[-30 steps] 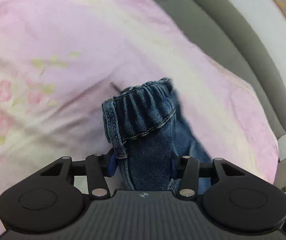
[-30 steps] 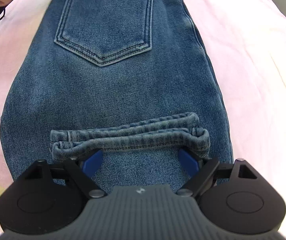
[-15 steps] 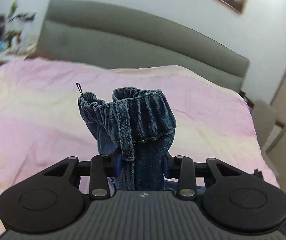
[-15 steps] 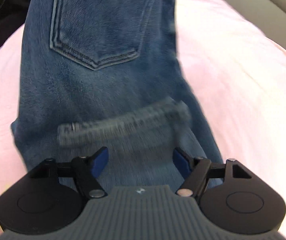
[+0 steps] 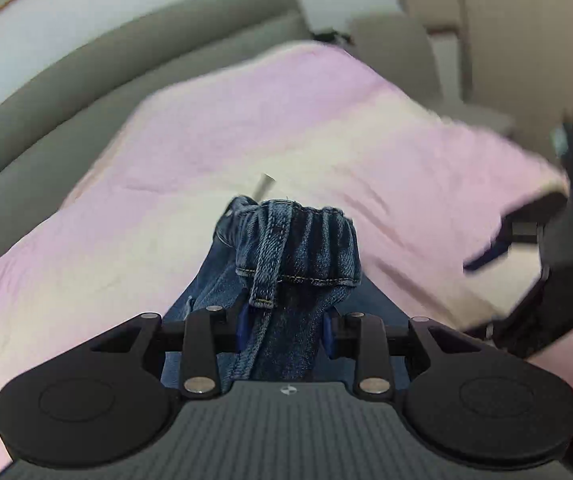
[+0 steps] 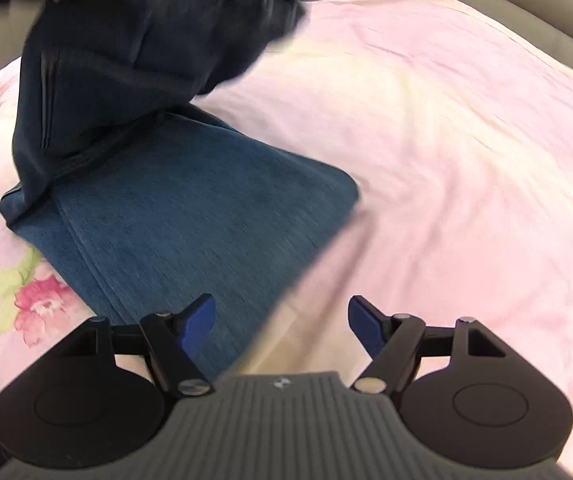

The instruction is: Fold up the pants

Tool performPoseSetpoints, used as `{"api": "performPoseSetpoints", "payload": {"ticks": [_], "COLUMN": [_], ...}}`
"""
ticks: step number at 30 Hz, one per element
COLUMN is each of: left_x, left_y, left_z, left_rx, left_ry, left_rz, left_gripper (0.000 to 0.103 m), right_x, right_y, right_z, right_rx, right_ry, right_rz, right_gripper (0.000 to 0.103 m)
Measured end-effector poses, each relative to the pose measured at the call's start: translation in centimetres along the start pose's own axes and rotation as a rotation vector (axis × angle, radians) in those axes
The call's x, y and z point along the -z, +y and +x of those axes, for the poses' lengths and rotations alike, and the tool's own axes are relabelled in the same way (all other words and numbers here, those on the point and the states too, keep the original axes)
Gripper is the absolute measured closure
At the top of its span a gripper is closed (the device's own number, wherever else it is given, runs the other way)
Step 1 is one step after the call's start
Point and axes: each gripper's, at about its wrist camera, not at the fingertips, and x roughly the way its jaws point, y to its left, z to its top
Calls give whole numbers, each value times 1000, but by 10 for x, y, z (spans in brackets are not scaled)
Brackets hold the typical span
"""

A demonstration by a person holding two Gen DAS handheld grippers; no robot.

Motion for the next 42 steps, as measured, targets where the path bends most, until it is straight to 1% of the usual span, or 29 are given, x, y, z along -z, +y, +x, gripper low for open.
{"api": "performPoseSetpoints", "payload": {"ticks": [3,6,7,8,9,10,11,12,13,14,15,16,20,23,25,27,30,33,34,35,36,37,38,39,40,41,42], "left_x": [12,35,43,50,56,57,56,54,53,52,51,52,69,89,108,128,160,186,193,198,201,204,206,207,208,209,209], "left_y": [-48,-82,-88,-90,-87,-82,-76,-70,-60,-51,-44,-37,-10,16,33,50,70,82,86,89,91,93,96,98,99,101,102], "left_z": [28,47,51,53,52,49,47,43,36,31,27,20,0,-13,-22,-27,-32,-26,-23,-20,-17,-13,-10,-7,-5,-5,-6], "left_rx": [8,4,6,17,33,42,57,84,137,178,199,193,145,75,35,13,-1,4,10,18,28,36,37,29,27,23,21], "left_ry": [65,126,141,142,129,116,110,95,77,71,68,59,49,66,92,125,175,211,212,210,211,216,226,237,244,244,243], "left_rz": [113,226,252,261,250,217,178,141,85,35,1,-10,-23,-17,-23,-54,-122,-210,-247,-284,-316,-340,-362,-376,-383,-384,-382], "left_gripper": [66,62,59,51,48,46,42,35,23,23,23,23,23,23,23,23,23,23,23,25,26,30,38,45,58,65,68], "right_x": [19,30,30,29,28,26,24,18,14,11,7,5,-16,-29,-36,-43,-51,-56,-58,-59,-60,-60,-59,-58,-59,-62,-65], "right_y": [-10,-11,-10,-11,-10,-9,-11,-11,-11,-10,-9,-7,0,5,7,8,3,-2,-3,-4,-4,-6,-7,-7,-6,-4,0], "right_z": [-8,-12,-12,-12,-11,-11,-14,-15,-17,-19,-23,-20,-37,-40,-36,-30,-17,-1,5,9,14,17,21,23,22,19,13], "right_rx": [-3,-3,-2,-2,-3,-2,-3,-5,-7,-15,-24,-32,-82,-129,-153,-167,-181,-188,-184,-179,-172,-173,-186,-211,-210,-200,-187], "right_ry": [17,30,35,38,41,43,44,44,44,39,32,23,-19,-41,-47,-48,-43,-34,-25,-17,-9,3,11,14,14,11,-4], "right_rz": [52,73,79,86,93,102,112,123,136,150,164,180,278,383,446,483,558,623,639,651,663,679,701,724,736,724,699], "right_gripper": [33,33,33,33,33,33,33,33,33,32,32,32,32,32,33,35,35,35,35,39,51,57,68,78,78,82,91]}}
